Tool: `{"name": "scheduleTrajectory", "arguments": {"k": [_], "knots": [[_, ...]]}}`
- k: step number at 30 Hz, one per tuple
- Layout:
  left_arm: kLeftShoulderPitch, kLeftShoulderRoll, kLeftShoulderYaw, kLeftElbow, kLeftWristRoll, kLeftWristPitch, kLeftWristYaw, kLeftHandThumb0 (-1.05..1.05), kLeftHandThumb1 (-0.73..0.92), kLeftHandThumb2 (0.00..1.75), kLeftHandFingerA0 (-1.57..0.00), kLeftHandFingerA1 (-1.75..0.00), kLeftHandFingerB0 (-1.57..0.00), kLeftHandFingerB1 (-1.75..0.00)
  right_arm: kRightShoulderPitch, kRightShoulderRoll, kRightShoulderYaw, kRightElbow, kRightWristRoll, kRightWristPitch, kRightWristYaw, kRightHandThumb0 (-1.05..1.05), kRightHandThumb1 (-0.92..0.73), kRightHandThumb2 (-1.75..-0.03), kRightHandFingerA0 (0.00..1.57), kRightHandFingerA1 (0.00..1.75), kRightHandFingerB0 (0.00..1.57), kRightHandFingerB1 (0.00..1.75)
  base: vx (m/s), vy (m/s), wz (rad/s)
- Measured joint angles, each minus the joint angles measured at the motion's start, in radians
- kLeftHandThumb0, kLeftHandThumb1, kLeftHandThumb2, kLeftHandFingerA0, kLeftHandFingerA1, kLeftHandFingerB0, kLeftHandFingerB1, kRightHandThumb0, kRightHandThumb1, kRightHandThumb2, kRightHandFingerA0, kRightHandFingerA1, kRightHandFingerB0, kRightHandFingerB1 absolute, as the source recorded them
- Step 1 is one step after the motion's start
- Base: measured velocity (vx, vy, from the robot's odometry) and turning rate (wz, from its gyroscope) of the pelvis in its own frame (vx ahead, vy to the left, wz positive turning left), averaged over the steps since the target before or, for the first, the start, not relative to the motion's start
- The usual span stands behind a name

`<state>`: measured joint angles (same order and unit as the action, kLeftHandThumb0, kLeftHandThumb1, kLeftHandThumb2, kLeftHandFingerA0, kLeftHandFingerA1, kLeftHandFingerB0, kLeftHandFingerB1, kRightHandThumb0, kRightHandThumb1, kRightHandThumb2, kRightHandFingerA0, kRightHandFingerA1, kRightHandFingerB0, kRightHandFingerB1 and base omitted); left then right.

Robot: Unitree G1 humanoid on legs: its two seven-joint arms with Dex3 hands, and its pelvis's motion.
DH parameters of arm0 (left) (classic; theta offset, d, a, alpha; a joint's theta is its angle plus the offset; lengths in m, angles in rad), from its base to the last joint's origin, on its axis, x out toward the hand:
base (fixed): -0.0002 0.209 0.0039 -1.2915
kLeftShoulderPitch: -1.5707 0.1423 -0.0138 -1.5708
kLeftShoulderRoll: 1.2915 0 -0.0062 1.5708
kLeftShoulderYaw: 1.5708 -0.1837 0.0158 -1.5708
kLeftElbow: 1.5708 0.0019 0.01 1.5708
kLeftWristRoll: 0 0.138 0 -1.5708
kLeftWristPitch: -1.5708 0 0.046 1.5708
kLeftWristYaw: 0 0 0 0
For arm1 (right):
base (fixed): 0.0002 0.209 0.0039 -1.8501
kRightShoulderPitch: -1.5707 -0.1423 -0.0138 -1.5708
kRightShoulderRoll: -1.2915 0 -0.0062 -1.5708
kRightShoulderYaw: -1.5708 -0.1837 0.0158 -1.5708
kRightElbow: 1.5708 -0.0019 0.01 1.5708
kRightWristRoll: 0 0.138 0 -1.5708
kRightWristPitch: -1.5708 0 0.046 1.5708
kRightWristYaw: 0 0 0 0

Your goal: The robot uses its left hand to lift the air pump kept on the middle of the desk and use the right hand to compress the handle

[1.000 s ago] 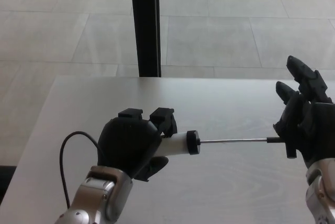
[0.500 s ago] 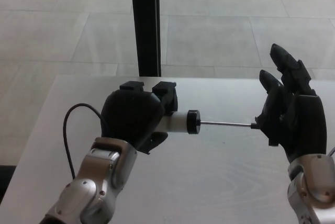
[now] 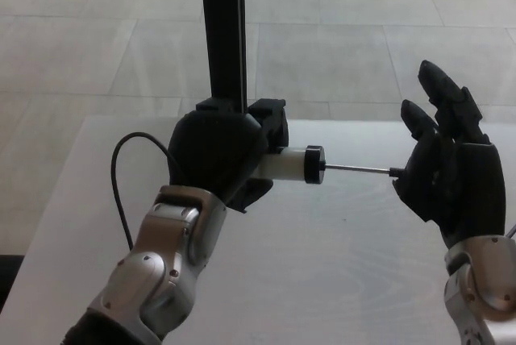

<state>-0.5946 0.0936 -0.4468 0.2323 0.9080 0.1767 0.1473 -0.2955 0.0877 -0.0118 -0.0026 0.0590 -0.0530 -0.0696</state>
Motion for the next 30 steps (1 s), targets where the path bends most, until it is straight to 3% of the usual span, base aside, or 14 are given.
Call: {"name": "scheduleTrajectory", "arguments": {"k": [4, 5, 8, 9, 10, 11, 15, 16, 17, 18, 21, 26, 29, 30], "knots": [[0.000, -0.034, -0.003, -0.014, 0.006, 0.023, 0.001, -0.19, 0.60, 0.92, -0.91, -1.75, -0.76, -1.33, -0.022, 0.003, -0.001, 0.016, 0.000, -0.026, 0.000, -0.86, -0.79, -1.23, 0.01, 0.46, 0.00, 0.33, 0.00, 0.000, 0.00], [0.000, -0.044, -0.003, -0.020, 0.008, 0.030, 0.001, -0.25, 0.53, 1.05, -1.21, -1.35, -0.89, -1.09, -0.027, 0.006, -0.001, 0.020, 0.000, -0.032, 0.000, -0.85, -0.79, -1.23, 0.01, 0.46, 0.00, 0.33, 0.00, 0.000, 0.00], [0.000, -0.060, -0.008, -0.027, 0.014, 0.045, 0.001, -0.18, 0.59, 0.95, -0.91, -1.75, -0.78, -1.28, -0.033, 0.013, 0.001, 0.026, 0.001, -0.039, 0.000, -0.92, -0.82, -1.24, 0.10, 0.50, 0.00, 0.34, 0.00, 0.000, 0.00], [0.000, -0.062, -0.010, -0.030, 0.014, 0.049, -0.001, -0.21, 0.63, 0.93, -0.92, -1.74, -0.80, -1.17, -0.035, 0.016, 0.001, 0.027, 0.000, -0.039, 0.000, -0.96, -0.92, -0.78, 0.12, 0.39, 0.08, 0.32, 0.00, 0.000, 0.00], [-0.001, -0.064, -0.012, -0.031, 0.015, 0.053, -0.002, -0.23, 0.65, 0.89, -0.92, -1.72, -0.80, -1.18, -0.036, 0.017, 0.001, 0.028, 0.000, -0.039, 0.000, -0.97, -0.92, -0.82, 0.13, 0.41, 0.07, 0.32, 0.00, 0.000, 0.00], [-0.003, -0.066, -0.017, -0.031, 0.017, 0.059, -0.005, -0.18, 0.60, 0.95, -0.94, -1.67, -0.83, -1.15, -0.040, 0.016, 0.002, 0.033, -0.002, -0.040, 0.000, -0.81, -0.75, -1.20, 0.10, 0.51, 0.00, 0.40, 0.00, 0.000, 0.00], [-0.025, -0.066, -0.041, -0.031, 0.029, 0.082, -0.012, -0.18, 0.60, 0.94, -0.95, -1.26, -0.84, -0.81, -0.055, 0.014, 0.004, 0.038, -0.011, -0.040, 0.000, -0.90, -0.81, -1.22, 0.07, 0.48, 0.01, 0.39, 0.00, 0.000, 0.00], [-0.032, -0.066, -0.047, -0.030, 0.033, 0.086, -0.015, -0.21, 0.61, 0.91, -0.96, -1.31, -0.84, -0.78, -0.058, 0.012, 0.004, 0.040, -0.013, -0.040, 0.000, -0.96, -0.92, -0.83, 0.14, 0.41, 0.08, 0.33, 0.00, 0.000, 0.00], [-0.037, -0.066, -0.052, -0.029, 0.035, 0.090, -0.017, -0.19, 0.62, 0.94, -0.97, -1.36, -0.85, -0.77, -0.061, 0.011, 0.004, 0.041, -0.015, -0.040, 0.000, -0.90, -0.80, -1.21, 0.07, 0.48, 0.02, 0.39, 0.00, 0.000, 0.00], [-0.042, -0.066, -0.056, -0.028, 0.039, 0.093, -0.018, -0.16, 0.52, 1.09, -1.01, -1.20, -0.83, -0.63, -0.063, 0.010, 0.004, 0.043, -0.016, -0.040, 0.000, -0.89, -0.79, -1.19, 0.08, 0.49, 0.04, 0.41, 0.00, 0.000, 0.00], [-0.075, -0.063, -0.084, -0.009, 0.057, 0.102, -0.025, -0.21, 0.52, 1.10, -1.00, -1.08, -0.77, -0.73, -0.072, 0.004, 0.005, 0.053, -0.017, -0.041, 0.004, -0.87, -0.79, -1.24, 0.03, 0.48, 0.00, 0.36, 0.00, 0.000, 0.00], [-0.133, -0.066, -0.117, 0.012, 0.086, 0.128, -0.045, -0.39, 0.70, 0.68, -0.92, -1.63, -0.86, -0.85, -0.086, -0.009, 0.007, 0.066, -0.017, -0.041, 0.020, -0.93, -0.78, -1.24, 0.00, 0.45, 0.00, 0.33, 0.00, 0.000, 0.00], [-0.156, -0.074, -0.128, 0.025, 0.095, 0.137, -0.055, -0.36, 0.61, 0.63, -0.99, -1.51, -0.86, -0.94, -0.092, -0.010, 0.007, 0.066, -0.014, -0.038, 0.026, -0.93, -0.76, -1.22, 0.02, 0.46, 0.09, 0.37, 0.00, 0.000, 0.00], [-0.163, -0.075, -0.130, 0.035, 0.096, 0.138, -0.056, -0.39, 0.64, 0.67, -0.99, -1.47, -0.85, -0.89, -0.092, -0.010, 0.007, 0.066, -0.012, -0.037, 0.028, -1.03, -0.92, -0.74, 0.09, 0.39, 0.12, 0.29, 0.00, 0.000, 0.00]]}}
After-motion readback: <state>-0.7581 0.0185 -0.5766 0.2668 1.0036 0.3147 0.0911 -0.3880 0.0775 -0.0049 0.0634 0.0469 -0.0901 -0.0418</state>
